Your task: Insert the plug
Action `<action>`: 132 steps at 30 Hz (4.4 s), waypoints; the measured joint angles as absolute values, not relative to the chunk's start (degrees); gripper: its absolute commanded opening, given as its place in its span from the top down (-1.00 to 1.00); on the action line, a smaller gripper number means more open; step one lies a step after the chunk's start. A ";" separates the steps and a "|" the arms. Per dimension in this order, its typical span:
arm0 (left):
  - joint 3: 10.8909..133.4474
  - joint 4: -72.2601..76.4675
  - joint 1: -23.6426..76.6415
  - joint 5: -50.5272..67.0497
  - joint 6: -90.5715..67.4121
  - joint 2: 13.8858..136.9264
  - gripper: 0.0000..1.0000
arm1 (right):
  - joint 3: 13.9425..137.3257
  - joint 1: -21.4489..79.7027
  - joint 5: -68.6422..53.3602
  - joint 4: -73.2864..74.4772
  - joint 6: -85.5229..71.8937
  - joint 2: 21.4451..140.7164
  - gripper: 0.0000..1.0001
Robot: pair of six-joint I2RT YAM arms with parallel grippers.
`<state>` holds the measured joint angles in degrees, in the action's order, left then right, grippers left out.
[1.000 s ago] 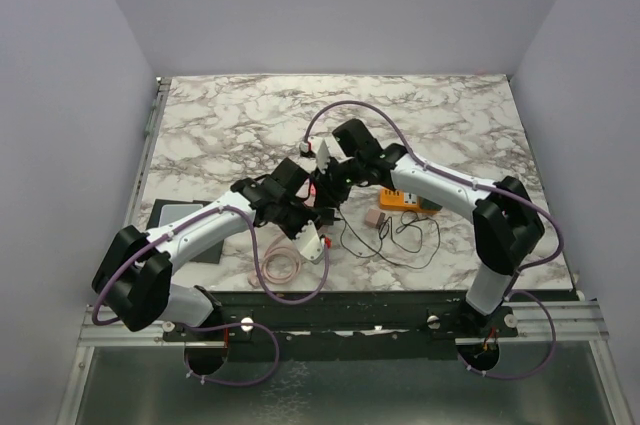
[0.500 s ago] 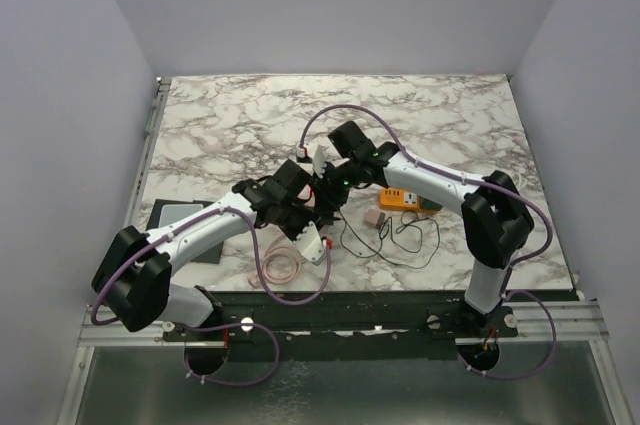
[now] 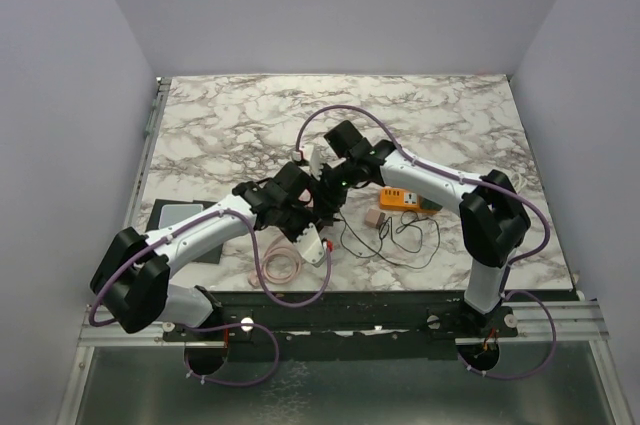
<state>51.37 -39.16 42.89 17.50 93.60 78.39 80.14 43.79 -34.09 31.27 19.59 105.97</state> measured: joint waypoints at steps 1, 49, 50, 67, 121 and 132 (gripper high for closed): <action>51.20 -38.98 42.89 17.43 93.60 78.28 0.46 | 80.23 43.92 -34.13 31.27 19.57 105.97 0.25; 46.39 -34.76 44.01 14.68 91.94 76.77 0.55 | 82.89 47.77 -26.76 33.74 17.56 108.31 0.32; 46.35 -34.72 44.03 14.68 91.92 76.75 0.55 | 82.98 47.83 -26.59 33.82 17.54 108.33 0.31; 45.93 -41.91 44.75 13.41 86.17 79.61 0.45 | 88.16 49.43 -12.93 34.87 14.33 110.72 -1.00; 58.85 -10.46 32.25 15.42 30.50 68.66 -0.98 | 54.76 41.67 7.70 20.84 -18.55 91.09 -0.93; 59.88 -10.15 32.21 15.77 29.26 69.34 -0.98 | 50.50 41.69 5.89 19.25 -17.63 92.25 -0.81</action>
<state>59.88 -10.15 32.21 15.77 29.26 69.34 50.50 41.69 5.89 19.25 -17.63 92.25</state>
